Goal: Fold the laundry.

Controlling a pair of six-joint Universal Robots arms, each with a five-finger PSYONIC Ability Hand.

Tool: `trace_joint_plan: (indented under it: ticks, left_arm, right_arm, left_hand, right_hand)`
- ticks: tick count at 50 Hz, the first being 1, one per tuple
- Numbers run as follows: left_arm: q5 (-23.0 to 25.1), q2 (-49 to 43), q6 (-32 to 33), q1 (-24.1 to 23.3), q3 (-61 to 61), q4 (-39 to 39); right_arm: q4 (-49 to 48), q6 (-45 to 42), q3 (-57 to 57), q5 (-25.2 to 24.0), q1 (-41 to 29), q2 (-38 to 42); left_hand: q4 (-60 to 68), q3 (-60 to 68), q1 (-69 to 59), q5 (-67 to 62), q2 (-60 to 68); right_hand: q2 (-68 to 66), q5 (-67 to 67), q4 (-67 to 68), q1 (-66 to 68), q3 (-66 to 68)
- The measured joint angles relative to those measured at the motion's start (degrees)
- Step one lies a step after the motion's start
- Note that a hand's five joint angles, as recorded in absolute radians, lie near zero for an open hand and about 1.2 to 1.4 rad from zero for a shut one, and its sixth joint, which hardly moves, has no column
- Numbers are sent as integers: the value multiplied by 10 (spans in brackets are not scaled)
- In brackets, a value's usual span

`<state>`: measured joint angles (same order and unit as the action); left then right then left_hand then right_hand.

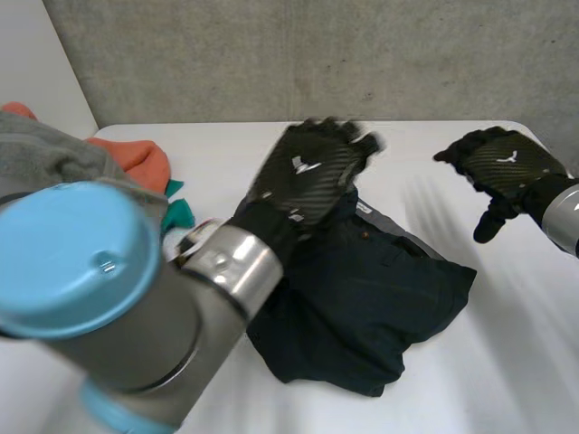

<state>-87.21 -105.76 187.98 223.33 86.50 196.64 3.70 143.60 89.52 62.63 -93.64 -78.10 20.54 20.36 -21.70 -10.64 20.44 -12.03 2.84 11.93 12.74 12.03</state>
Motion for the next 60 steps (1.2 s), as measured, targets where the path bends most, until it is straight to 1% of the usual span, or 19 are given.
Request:
trace_joint_plan:
  ticks: [5,6,7,8,14,19,24,27,28,29,30,31,32,33,39,42,50,54,60]
  left_arm:
    - [-42,36,-4,4,67,-57]
    - [-53,40,-7,3,94,-90]
    - [-53,40,-7,3,94,-90]
    - [-59,37,-12,1,115,-119]
    - [-65,-13,-25,-7,142,-165]
    - [-72,-64,-28,-7,128,-153]
    - [-86,-106,-22,-10,106,-112]
    - [-95,-131,-6,-17,94,-75]
    - [-96,-134,-3,-18,92,-71]
    - [-100,-143,8,-21,88,-57]
    - [-100,-143,8,-21,88,-57]
    - [-106,-155,33,-24,80,-35]
    - [-110,-158,43,-25,78,-28]
    - [-117,-161,59,-25,73,-18]
    - [-161,-106,109,-3,58,9]
    - [-170,-40,113,18,54,13]
    - [-105,139,68,77,35,-14]
    - [-71,153,40,104,11,-60]
    - [-53,63,12,151,-36,-150]
  right_arm:
    - [50,-81,6,-48,1,2]
    - [76,-128,9,-60,3,14]
    - [76,-128,9,-60,3,14]
    - [100,-178,9,-66,5,31]
    - [146,-305,10,-65,9,100]
    - [127,-335,9,-64,8,148]
    - [79,-318,13,-67,4,174]
    - [42,-288,18,-74,1,182]
    - [39,-285,18,-75,0,182]
    - [30,-273,20,-78,0,181]
    - [30,-273,20,-78,0,181]
    - [19,-252,21,-82,-1,177]
    - [16,-245,22,-84,-1,175]
    - [13,-229,22,-86,-2,168]
    - [39,-172,11,-77,-5,111]
    - [83,-147,-10,-65,0,63]
    - [226,-66,-114,-47,9,-38]
    - [254,-26,-148,-46,-7,-45]
    - [245,24,-158,-35,-54,-2]
  left_hand:
    - [67,66,-58,-67,66]
    - [70,69,-58,-70,67]
    - [70,69,-58,-70,67]
    - [71,69,-58,-71,68]
    - [54,57,-45,-52,56]
    - [23,31,-20,-19,30]
    - [23,31,-20,-19,29]
    - [126,128,-133,-126,127]
    - [126,128,-133,-126,127]
    - [217,219,-235,-216,230]
    - [217,219,-235,-216,230]
    - [403,401,-427,-397,413]
    - [403,401,-427,-397,413]
    - [473,463,-453,-456,473]
    - [479,472,-453,-456,479]
    - [479,472,-453,-456,479]
    - [482,472,-453,-456,480]
    - [482,472,-453,-456,480]
    - [482,475,-453,-456,482]
  right_hand:
    - [0,1,6,1,1]
    - [-30,25,31,22,30]
    - [-30,25,31,22,30]
    - [-51,46,52,43,51]
    - [-109,110,116,108,115]
    - [-167,162,171,163,169]
    - [-315,294,306,287,312]
    - [-519,493,517,448,515]
    - [-531,505,529,458,526]
    - [-550,530,552,478,548]
    - [-550,530,552,478,548]
    - [-553,542,562,493,557]
    - [-553,543,562,496,557]
    - [-553,545,563,507,557]
    - [-553,547,563,516,557]
    - [-553,549,563,516,558]
    - [-553,552,565,517,559]
    - [-553,554,565,517,559]
    - [-553,555,566,517,559]
